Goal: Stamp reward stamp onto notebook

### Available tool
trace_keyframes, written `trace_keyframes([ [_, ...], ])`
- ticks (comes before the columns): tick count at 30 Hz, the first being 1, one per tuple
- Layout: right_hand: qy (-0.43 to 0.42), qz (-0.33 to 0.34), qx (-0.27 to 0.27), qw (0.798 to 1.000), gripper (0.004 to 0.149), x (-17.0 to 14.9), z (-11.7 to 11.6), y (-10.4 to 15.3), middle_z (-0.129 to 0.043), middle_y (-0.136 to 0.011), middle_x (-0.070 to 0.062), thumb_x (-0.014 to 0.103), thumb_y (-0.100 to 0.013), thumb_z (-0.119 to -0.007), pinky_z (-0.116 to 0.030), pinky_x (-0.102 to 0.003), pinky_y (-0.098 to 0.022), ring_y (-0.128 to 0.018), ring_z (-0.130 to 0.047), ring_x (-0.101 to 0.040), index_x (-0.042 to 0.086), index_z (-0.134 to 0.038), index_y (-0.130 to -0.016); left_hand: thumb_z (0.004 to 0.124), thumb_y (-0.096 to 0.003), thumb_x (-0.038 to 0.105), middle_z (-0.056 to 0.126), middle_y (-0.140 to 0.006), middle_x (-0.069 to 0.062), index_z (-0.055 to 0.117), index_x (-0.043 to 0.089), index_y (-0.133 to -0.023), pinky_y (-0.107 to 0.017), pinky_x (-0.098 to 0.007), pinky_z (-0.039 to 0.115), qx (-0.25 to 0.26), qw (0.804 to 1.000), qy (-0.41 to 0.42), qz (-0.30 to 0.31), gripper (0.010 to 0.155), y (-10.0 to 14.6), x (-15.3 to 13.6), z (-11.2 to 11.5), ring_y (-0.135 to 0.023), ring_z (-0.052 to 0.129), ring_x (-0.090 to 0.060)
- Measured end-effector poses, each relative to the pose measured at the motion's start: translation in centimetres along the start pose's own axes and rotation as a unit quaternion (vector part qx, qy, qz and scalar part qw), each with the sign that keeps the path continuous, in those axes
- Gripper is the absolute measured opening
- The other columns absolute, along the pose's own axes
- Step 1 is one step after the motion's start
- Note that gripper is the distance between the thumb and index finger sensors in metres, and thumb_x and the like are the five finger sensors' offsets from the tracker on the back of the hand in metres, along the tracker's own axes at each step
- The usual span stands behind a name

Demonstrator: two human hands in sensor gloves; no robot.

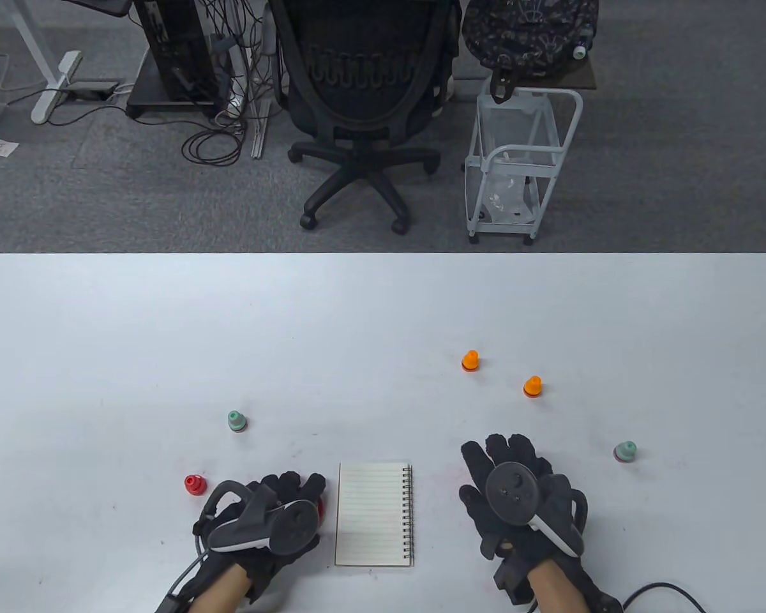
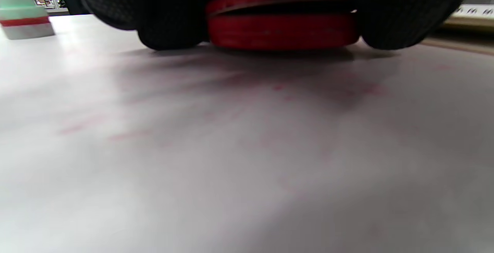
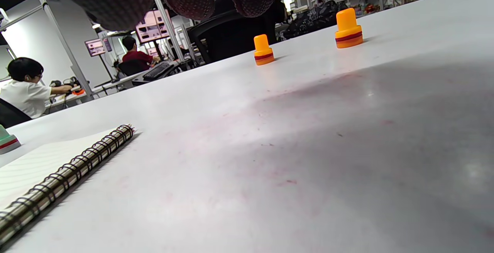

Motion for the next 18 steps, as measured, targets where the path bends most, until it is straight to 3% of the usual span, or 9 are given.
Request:
trace_keyframes([
  [6, 0.005, 0.004, 0.006, 1.000, 0.065, 0.1, -0.1, 0.0, -0.042, -0.111, -0.008, 0.048, -0.042, -0.070, -0.040, -0.072, -0.069, -0.104, -0.031, -0.046, 0.031, -0.051, -0.102, 0.076, -0.0540, 0.054, 0.063, -0.104, -0.018, 0.054, 0.011, -0.111, -0.062, -0.059, 0.067, -0.004, 1.000, -0.024, 0.002, 0.075, -0.1, 0.4, 0.3, -0.083, 0.072, -0.046],
  [18, -0.003, 0.009, -0.003, 1.000, 0.064, 0.1, 0.0, 0.0, -0.044, -0.111, -0.008, 0.048, -0.042, -0.070, -0.042, -0.071, -0.069, -0.103, -0.035, -0.046, 0.030, -0.053, -0.101, 0.077, -0.0506, 0.053, 0.059, -0.106, -0.018, 0.048, 0.011, -0.113, -0.063, -0.060, 0.064, 0.023, 0.999, 0.045, -0.012, 0.081, 1.0, -1.3, -0.6, -0.086, 0.069, -0.047],
])
Point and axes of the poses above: the tracker on the back of each hand, its own x axis roughly to the thumb side, its own y axis roughly from the fingertips to the wrist, z = x × y, the point moved 2 cm from there along -y, roughly from the wrist to the fingertips
